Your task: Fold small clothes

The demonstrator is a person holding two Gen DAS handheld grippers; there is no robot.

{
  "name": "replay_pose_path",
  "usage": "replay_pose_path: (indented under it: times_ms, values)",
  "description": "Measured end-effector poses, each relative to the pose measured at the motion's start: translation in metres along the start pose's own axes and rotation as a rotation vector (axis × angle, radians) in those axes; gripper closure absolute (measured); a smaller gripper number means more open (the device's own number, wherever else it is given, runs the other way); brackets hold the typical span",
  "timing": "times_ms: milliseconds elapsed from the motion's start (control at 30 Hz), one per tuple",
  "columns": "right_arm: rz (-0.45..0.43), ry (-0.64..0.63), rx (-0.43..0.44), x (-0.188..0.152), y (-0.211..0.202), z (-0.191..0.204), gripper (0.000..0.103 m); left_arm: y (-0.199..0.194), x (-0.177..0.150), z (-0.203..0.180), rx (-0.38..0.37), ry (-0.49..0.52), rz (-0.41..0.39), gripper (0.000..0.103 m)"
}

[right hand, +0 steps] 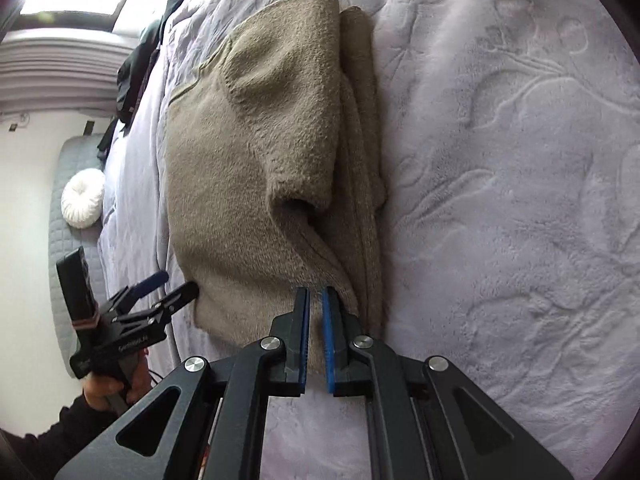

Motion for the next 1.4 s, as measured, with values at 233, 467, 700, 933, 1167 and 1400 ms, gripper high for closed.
replay_pose_path:
  times_ms: [233,467,700,933,1167,1400]
  values:
    - [0.016,-0.042,-0.036,0.003,-0.013,-0.004,0.096,0.0,0.005,-0.003,0.002,0.005,-0.001,0.006]
    - [-0.052,-0.039,-0.047,0.014,-0.022,0.006,0.095,-0.018,0.011,-0.001,-0.031,-0.024,-0.031,0.006]
    - [-0.132,0.027,0.038,0.041,-0.037,-0.008,0.048,-0.028,0.052,0.02,-0.251,-0.13,-0.054,0.006]
    - [-0.155,0.059,0.151,0.069,-0.033,-0.019,0.033,-0.001,0.081,0.004,-0.433,-0.13,0.015,0.006]
    - [-0.031,0.042,0.167,0.093,0.004,-0.034,0.033,0.038,0.096,-0.021,-0.539,-0.074,0.084,0.006]
    - [0.044,-0.007,0.314,0.107,0.031,-0.019,0.032,0.036,0.109,-0.041,-0.542,-0.075,0.058,0.006]
Point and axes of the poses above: each gripper's, at about its wrist camera, not at the fingertips, and y roughly the way its jaws point, z to its left, x to its top, the point moved 2 cm from there along y, roughly the way its jaws point, and after that the axes turned 8 degrees about x, right-handed, at the moved point
